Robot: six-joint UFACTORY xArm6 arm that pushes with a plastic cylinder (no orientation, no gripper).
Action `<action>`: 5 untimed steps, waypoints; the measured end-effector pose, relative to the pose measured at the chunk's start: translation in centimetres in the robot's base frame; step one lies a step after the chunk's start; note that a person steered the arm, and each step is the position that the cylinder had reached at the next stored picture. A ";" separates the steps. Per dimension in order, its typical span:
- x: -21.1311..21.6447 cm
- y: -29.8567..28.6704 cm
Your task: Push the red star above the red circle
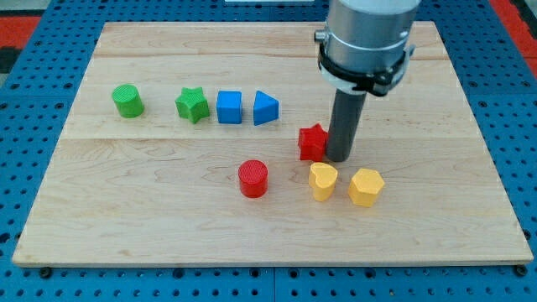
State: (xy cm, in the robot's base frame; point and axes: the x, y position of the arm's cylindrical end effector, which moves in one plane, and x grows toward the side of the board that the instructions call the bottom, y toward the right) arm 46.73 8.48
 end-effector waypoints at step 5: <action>-2.1 -11.6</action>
